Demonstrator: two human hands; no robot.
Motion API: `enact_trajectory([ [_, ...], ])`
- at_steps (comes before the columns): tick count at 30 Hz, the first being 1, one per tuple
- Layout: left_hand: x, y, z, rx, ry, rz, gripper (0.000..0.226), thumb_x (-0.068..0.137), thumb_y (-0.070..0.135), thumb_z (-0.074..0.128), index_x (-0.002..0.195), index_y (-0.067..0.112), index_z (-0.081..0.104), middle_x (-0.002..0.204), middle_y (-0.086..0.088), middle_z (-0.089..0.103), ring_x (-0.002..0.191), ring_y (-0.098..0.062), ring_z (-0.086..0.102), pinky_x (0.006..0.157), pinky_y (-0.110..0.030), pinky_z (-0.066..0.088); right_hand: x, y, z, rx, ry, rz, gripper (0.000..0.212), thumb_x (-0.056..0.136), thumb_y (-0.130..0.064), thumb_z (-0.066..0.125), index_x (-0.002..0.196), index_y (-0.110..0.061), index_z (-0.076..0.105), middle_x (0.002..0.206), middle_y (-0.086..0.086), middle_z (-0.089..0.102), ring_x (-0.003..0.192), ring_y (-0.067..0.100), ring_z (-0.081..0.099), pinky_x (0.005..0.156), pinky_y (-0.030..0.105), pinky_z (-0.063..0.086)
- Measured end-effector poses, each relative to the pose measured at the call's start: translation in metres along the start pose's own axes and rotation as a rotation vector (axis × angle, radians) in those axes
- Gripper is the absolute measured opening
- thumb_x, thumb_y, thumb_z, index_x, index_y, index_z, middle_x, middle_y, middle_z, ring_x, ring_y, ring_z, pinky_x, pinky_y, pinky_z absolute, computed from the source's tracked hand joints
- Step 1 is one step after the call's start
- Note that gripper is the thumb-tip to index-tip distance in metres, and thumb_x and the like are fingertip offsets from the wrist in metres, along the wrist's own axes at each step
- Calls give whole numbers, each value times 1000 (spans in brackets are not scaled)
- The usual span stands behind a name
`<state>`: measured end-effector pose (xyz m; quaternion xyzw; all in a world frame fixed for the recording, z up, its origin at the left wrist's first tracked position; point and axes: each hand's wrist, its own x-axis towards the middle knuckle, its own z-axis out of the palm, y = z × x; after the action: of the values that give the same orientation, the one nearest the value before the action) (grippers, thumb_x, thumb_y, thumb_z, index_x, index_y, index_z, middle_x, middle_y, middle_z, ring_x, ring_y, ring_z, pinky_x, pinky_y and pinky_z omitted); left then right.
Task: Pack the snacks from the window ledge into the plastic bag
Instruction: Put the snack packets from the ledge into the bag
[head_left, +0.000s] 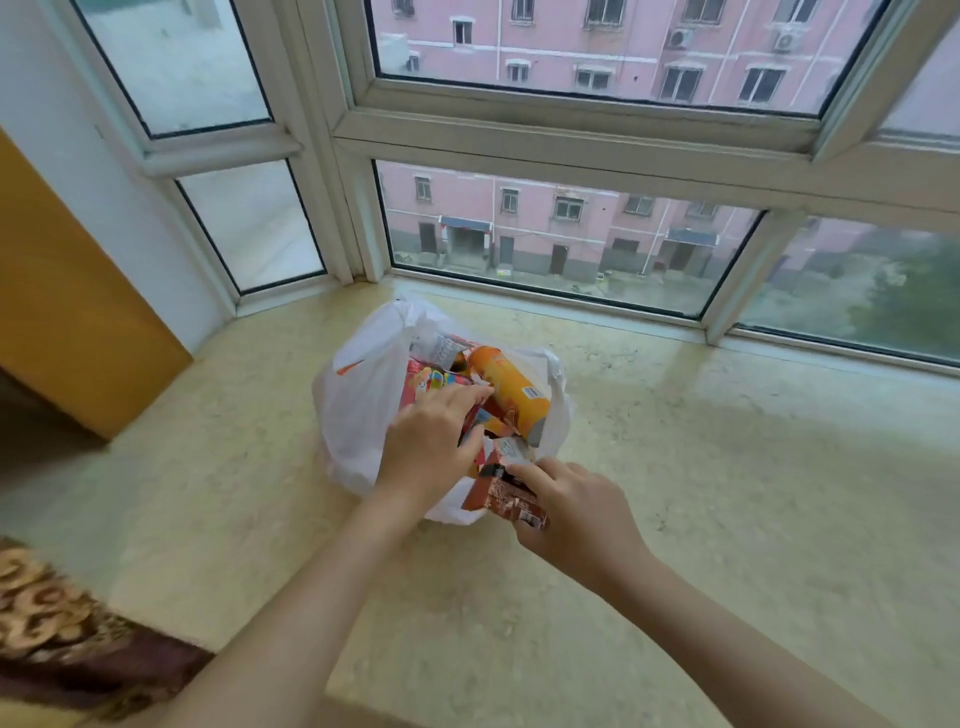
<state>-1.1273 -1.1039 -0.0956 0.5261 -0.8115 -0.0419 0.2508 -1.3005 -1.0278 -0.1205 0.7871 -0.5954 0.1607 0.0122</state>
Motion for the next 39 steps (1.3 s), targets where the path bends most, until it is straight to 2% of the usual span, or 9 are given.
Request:
enact_trajectory([
  [5,7,-9,-27,206,28,101,44,76,24,72,119,26,63,103,7,67,91,-17,64,59,-29,50,39,-25,-9,-59,-23,16,61,47,-26,80,107,-21,68,76,-2,65,54,21,59,44,25,39],
  [9,12,-30,-40,352,110,239,46,75,20,70,121,23,64,113,3,66,104,-19,62,77,-35,50,70,-35,10,-139,-94,110,62,43,-30,86,102,-19,70,66,-2,60,47,20,56,42,24,37],
  [15,35,-67,-31,493,81,286,57,79,25,67,134,22,54,141,-4,50,130,-24,44,96,-43,37,105,-34,35,-187,-170,231,44,73,-27,67,115,-17,59,88,4,63,69,27,63,51,28,30],
  [20,52,-81,-11,424,15,273,68,74,26,73,137,19,52,144,-5,47,133,-26,36,94,-45,46,130,-33,62,-300,-185,278,42,66,-28,74,107,-20,66,75,-1,62,58,21,60,44,26,28],
  [22,58,-87,-3,385,3,308,69,72,19,71,138,15,51,144,-7,47,133,-27,37,93,-43,49,136,-29,73,-305,-153,277,40,71,-34,74,107,-21,65,79,-1,65,66,22,62,47,28,37],
  [26,63,-93,3,297,-22,359,75,69,7,78,139,11,49,144,-9,47,133,-29,44,94,-41,51,142,-28,76,-260,-108,246,45,72,-30,76,113,-17,65,96,3,69,92,25,64,74,37,52],
  [33,55,-89,-17,126,-29,329,85,60,-4,80,139,11,50,143,-10,49,129,-25,51,87,-35,56,140,-16,27,-420,4,33,59,61,-12,84,116,-9,64,120,17,63,119,35,56,101,54,43],
  [37,35,-95,-34,21,102,143,80,66,-9,69,139,14,45,141,-8,46,119,-24,53,86,-30,52,124,-3,-2,-450,1,150,77,53,-2,85,125,-5,58,131,24,55,119,40,54,97,54,46],
  [39,28,-99,-36,2,162,33,69,67,-5,72,126,15,44,126,-9,48,109,-25,51,87,-34,47,117,1,-14,-381,-73,330,72,62,-3,79,130,-7,53,123,18,61,105,35,62,78,40,54],
])
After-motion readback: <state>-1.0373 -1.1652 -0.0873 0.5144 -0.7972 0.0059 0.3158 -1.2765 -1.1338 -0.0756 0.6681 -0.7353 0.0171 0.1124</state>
